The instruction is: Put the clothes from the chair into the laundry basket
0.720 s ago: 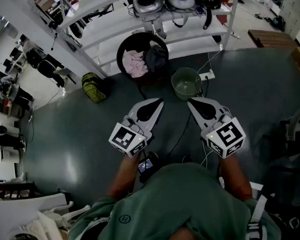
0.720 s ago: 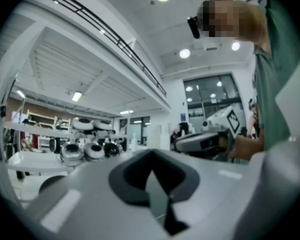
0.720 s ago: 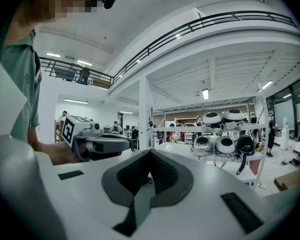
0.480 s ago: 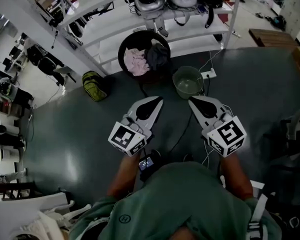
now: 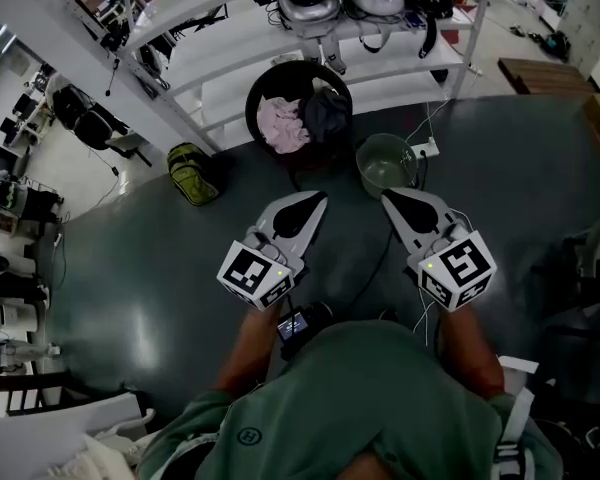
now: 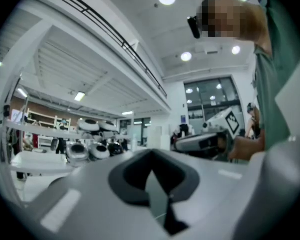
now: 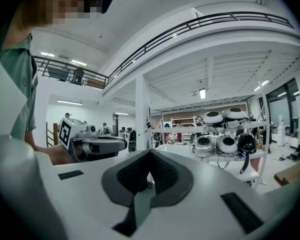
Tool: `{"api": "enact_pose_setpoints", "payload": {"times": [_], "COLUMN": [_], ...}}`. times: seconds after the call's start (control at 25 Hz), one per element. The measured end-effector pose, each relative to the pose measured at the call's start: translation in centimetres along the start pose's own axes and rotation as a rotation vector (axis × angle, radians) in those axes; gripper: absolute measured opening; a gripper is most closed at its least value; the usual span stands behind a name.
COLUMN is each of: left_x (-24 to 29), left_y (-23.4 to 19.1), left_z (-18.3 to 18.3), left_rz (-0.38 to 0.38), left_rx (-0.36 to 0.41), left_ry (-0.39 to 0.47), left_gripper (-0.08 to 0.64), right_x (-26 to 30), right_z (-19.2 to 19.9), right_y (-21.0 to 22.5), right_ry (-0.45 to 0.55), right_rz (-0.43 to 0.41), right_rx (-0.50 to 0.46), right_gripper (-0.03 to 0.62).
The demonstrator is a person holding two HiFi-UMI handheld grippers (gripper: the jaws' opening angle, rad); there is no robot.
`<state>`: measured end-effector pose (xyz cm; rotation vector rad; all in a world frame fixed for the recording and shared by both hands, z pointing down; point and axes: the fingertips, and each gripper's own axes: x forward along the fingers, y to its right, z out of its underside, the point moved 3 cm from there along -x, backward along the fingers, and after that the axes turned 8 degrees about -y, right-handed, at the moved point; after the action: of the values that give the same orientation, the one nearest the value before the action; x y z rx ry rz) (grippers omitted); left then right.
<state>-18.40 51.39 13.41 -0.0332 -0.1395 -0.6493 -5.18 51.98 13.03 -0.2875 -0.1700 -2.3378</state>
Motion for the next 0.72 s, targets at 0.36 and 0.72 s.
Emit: {"api": "enact_pose_setpoints", "payload": {"times": [0.36, 0.72], "left_x": [-3.6, -0.8], "left_y": [-6.4, -9.9], "left_z": [0.3, 2.0], "left_rz": [0.017, 0.091], "left_rx": [-0.011, -0.002], "left_ry": [0.028, -0.006], "left_gripper": [0.006, 0.005], "right_x": [5.7, 10.5], "right_z": [-1.5, -0.9], "right_y": [-1.7, 0.0], "right_ry": [0.015, -0.047], "right_rz": [0.063, 0.070], "right_rx": [0.057, 0.079], "right_gripper": [0.005, 0.005]}}
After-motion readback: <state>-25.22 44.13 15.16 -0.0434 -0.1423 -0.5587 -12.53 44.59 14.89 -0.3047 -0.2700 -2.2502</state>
